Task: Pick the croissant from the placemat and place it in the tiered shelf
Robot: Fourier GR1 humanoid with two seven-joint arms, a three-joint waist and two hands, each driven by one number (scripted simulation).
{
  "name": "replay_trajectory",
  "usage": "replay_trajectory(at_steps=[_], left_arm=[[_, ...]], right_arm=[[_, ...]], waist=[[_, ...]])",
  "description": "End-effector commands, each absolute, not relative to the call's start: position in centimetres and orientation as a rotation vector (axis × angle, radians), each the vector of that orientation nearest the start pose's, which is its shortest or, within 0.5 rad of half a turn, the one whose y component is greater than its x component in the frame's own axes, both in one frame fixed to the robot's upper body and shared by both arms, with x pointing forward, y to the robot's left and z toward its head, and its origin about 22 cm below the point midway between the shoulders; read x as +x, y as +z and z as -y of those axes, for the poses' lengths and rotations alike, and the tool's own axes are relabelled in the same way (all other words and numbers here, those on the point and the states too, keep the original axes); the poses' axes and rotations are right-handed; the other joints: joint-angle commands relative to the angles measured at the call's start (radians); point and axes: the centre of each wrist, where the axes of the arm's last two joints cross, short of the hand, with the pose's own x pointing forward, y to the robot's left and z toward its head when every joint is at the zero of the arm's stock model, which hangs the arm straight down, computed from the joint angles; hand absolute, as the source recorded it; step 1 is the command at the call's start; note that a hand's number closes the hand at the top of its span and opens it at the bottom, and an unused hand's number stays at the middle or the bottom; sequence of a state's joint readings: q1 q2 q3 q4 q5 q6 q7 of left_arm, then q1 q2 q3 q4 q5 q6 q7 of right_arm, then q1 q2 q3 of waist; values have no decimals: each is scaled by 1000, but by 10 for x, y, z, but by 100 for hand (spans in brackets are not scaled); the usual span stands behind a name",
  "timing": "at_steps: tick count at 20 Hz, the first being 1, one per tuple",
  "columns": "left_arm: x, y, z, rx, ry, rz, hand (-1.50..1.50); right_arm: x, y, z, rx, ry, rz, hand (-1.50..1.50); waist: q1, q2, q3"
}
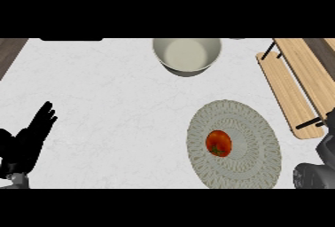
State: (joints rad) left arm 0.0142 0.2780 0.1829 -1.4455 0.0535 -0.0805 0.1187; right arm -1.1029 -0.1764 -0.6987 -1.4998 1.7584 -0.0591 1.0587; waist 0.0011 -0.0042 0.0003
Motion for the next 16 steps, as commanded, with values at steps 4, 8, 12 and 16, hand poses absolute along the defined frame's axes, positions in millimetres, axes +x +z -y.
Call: replay_trajectory(at_steps=[4, 8, 12, 16], left_arm=[[229, -8, -336, 257, -40, 1327, 0], [223, -2, -347, 279, -26, 1318, 0], [228, -4, -361, 284, -22, 1300, 0], [221, -5, -359, 278, -25, 1294, 0]], right_arm=[[292, 360, 235, -1623, -891, 1017, -150], [245, 378, 223, -1662, -943, 951, -150], [202, 389, 195, -1674, -1000, 913, -150], [167, 384, 186, -1655, -953, 870, -150]], waist=[[-10, -7, -2], [-15, -13, -2], [-28, -17, -5], [-40, -37, -5]])
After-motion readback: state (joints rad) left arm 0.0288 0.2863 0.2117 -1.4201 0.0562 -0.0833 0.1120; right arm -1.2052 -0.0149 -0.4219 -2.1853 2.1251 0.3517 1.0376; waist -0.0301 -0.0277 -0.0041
